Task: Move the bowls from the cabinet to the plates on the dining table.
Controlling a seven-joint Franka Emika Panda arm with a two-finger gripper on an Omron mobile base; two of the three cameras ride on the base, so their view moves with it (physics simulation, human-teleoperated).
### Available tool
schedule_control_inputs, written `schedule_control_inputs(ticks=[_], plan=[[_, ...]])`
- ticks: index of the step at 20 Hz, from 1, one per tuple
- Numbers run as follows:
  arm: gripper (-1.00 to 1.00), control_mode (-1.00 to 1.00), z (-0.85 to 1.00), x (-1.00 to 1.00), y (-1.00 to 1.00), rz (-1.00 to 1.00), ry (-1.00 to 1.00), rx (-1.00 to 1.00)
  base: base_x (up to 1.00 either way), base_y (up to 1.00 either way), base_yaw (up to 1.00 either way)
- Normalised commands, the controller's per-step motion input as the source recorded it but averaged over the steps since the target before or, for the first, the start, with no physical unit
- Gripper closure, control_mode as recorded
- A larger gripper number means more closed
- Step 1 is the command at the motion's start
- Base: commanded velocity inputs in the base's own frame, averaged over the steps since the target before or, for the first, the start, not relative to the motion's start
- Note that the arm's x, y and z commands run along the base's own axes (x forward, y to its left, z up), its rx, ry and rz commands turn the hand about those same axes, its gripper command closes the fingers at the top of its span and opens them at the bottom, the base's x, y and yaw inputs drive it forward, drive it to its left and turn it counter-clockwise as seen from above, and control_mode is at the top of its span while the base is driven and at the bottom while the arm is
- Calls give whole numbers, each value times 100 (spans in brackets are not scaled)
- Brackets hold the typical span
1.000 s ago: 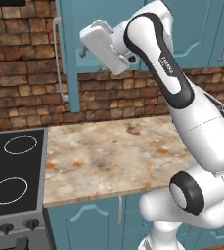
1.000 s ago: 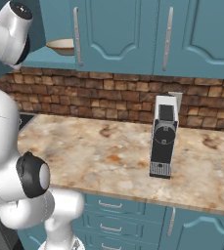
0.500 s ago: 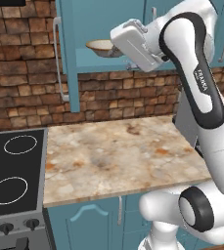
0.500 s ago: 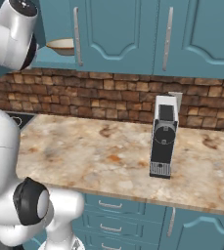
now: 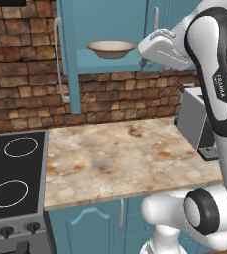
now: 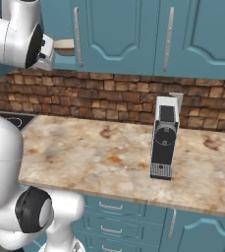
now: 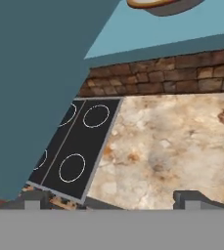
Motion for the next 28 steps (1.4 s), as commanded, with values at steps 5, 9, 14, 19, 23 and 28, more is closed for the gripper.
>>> schedule_control_inputs(ticks=[5, 9, 14, 19, 23, 28], plan=[[-100, -100, 0, 0, -41, 0, -3, -20, 0, 0, 0], [-100, -100, 0, 0, -46, -1, -9, -18, 0, 0, 0], [-100, -100, 0, 0, -42, -1, -11, -18, 0, 0, 0], [-100, -100, 0, 22, -30, 0, -11, -11, 0, 0, 0], [-100, -100, -2, 56, -11, -11, 0, -2, 0, 0, 0], [-100, -100, -5, 56, 0, -21, 0, 1, 0, 0, 0]])
